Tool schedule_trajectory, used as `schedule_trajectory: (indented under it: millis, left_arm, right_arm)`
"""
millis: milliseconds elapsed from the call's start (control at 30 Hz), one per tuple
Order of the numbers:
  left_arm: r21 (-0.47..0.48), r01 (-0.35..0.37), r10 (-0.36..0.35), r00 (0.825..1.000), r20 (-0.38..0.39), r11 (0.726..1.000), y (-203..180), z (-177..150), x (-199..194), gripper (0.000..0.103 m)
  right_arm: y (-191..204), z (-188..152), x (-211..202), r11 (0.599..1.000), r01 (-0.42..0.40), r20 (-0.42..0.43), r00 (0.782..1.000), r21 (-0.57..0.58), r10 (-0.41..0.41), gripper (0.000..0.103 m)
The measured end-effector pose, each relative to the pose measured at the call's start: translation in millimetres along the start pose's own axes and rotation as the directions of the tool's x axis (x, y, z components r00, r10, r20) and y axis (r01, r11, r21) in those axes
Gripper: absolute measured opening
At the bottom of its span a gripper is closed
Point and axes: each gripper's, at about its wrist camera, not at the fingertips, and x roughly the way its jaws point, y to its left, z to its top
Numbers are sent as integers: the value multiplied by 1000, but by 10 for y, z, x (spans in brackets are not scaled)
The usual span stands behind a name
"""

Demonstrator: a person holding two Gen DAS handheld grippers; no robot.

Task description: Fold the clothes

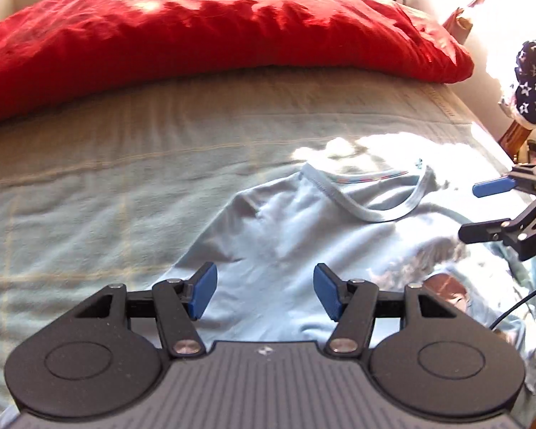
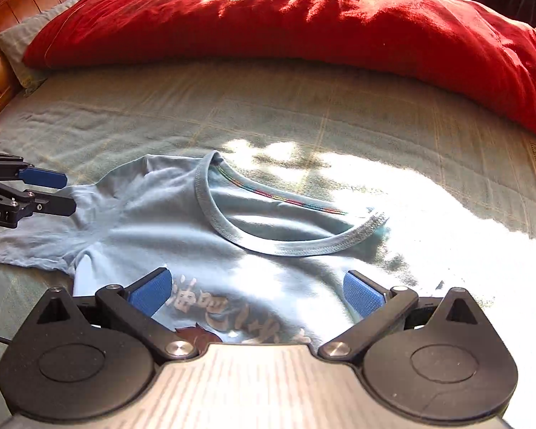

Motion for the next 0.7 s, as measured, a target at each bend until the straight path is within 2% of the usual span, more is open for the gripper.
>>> schedule_trajectory:
  millis: [100, 200, 300, 367, 433, 500, 600, 700]
  left_arm:
    - [-8, 89, -89, 996, -26, 996, -240, 214, 388, 61]
    - [4, 105, -104, 993, -58, 995, -393, 333, 749, 61]
    - [-34, 96, -99, 991, -92, 995, -362, 368, 1043, 61]
    - [-70, 87, -93, 992, -87, 994, -276, 390, 1186, 60]
    - [-94, 102, -108, 993, -54, 990, -212, 447, 1223, 62]
    - [-95, 79, -82, 996, -28, 992, -180, 538, 1263, 62]
    - [-88, 82, -84, 996, -24, 993, -145, 670, 1341, 62]
    - [-62, 76, -76, 997, -2, 995, -191, 725, 1259, 61]
  right_arm:
    - [-192, -21, 140, 999, -29, -13, 999, 16, 29, 103]
    - [-384, -41, 280, 998, -57, -26, 998, 32, 58, 103]
    - [-547, -47, 448, 996, -77, -37, 996, 55, 79, 103]
    - [-623, -28, 591, 994, -67, -36, 997, 87, 70, 103]
    - [-691, 14, 691, 993, -54, -12, 998, 109, 56, 103]
    - [-748, 75, 757, 992, -50, 25, 999, 115, 47, 103]
    - [-767, 200, 855, 995, -42, 40, 998, 95, 39, 103]
    - [-775, 279, 861, 994, -47, 27, 999, 102, 44, 103]
